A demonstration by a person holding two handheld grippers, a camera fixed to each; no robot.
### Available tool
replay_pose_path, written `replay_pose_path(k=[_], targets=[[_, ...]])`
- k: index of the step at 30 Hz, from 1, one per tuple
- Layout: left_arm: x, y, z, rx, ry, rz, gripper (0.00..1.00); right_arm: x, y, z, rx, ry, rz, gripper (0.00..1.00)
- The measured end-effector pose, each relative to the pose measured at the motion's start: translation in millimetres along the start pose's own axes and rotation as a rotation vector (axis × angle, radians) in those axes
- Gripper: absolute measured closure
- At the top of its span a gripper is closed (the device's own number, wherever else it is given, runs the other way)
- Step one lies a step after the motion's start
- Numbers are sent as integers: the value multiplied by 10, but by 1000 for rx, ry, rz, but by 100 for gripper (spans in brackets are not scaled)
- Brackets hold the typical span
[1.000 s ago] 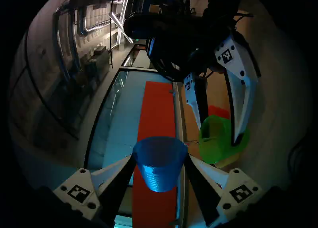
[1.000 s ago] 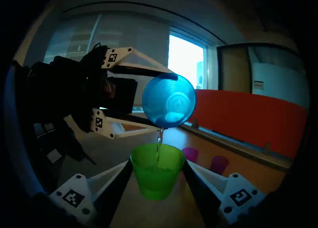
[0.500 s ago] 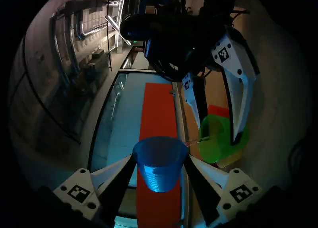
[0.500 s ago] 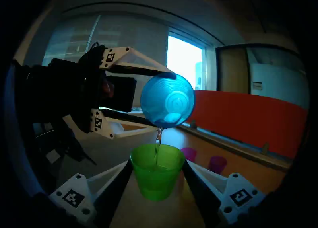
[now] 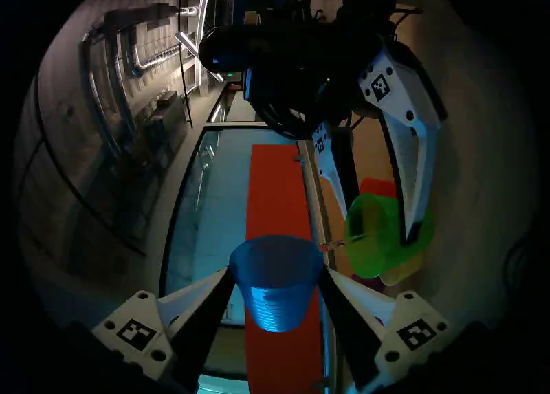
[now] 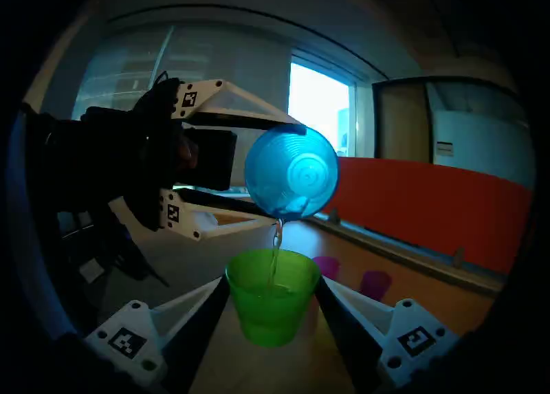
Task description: Pour water
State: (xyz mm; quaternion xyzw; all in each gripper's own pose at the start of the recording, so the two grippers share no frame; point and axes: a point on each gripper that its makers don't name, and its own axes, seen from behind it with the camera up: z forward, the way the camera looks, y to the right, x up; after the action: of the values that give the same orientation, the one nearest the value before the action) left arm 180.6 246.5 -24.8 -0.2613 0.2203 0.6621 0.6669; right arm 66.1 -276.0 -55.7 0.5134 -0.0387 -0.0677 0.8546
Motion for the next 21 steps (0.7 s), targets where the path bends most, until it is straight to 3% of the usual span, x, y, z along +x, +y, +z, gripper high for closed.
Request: replay_pose_path(k=[21], targets=[[38, 51, -15, 17, -1, 35, 15, 9, 6, 3, -1, 4, -1, 9]])
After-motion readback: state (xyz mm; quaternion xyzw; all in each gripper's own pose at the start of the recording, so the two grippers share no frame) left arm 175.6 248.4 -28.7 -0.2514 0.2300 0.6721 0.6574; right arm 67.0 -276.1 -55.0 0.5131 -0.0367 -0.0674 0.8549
